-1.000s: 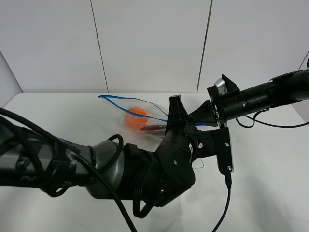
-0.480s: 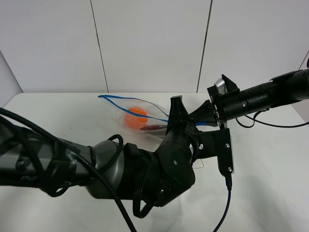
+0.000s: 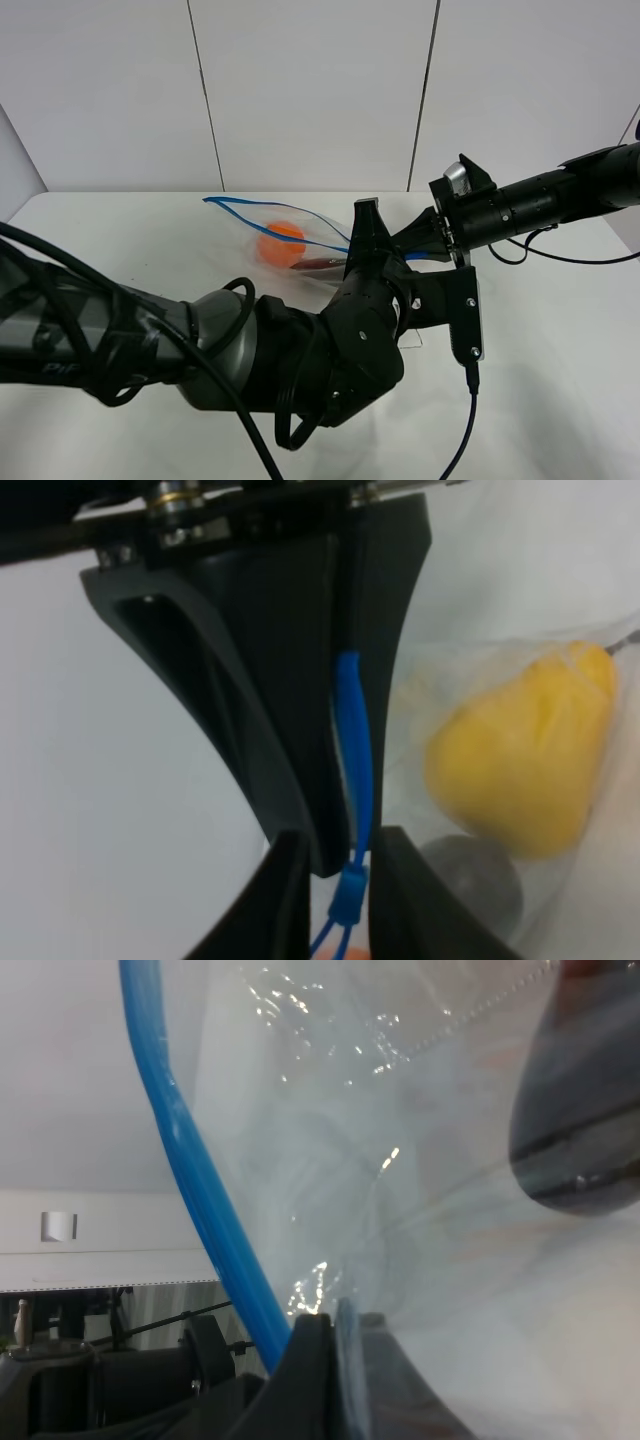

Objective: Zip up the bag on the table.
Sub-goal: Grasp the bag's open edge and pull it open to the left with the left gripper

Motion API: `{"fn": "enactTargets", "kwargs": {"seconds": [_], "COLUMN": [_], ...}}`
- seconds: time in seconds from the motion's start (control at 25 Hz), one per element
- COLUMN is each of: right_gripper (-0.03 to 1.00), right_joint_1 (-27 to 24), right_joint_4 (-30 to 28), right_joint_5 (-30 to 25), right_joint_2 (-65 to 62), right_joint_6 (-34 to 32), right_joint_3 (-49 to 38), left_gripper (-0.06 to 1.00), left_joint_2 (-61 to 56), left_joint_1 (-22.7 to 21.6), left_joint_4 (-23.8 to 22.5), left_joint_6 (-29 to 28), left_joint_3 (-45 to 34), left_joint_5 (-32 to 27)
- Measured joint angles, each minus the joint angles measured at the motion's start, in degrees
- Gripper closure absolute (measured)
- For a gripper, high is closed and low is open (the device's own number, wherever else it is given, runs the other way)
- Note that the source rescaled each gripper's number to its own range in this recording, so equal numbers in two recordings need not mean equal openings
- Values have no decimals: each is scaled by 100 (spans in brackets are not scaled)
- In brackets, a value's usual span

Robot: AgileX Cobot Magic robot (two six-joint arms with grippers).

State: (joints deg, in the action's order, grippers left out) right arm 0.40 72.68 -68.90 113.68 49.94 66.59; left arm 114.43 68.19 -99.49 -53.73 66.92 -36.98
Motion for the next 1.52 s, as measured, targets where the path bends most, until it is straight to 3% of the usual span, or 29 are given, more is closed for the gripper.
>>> {"fn": "enactTargets", "kwargs": {"seconds": [0.32,0.52,0.92,1.24,1.52], "right_gripper": [97,97,97,97,97], "right_joint_1": [0,0,0,0,0], "right_joint_4": [0,25,31,26,-4], "right_joint_5": [0,0,5,0,5], "right_joint_2": [0,0,0,0,0], "right_joint_6": [0,0,5,5,5], "right_joint_3": [0,0,0,0,0], "left_gripper": [82,94,94,94,94], "left_joint_2": [0,0,0,0,0], "left_joint_1": [0,0,0,0,-20], "left_joint_4": [-5,-5,0,336,400], "left_joint_6": [0,0,47,712,802], "left_joint_3": [0,0,0,6,-8], "left_joint_5": [7,13,7,-127,-218]}}
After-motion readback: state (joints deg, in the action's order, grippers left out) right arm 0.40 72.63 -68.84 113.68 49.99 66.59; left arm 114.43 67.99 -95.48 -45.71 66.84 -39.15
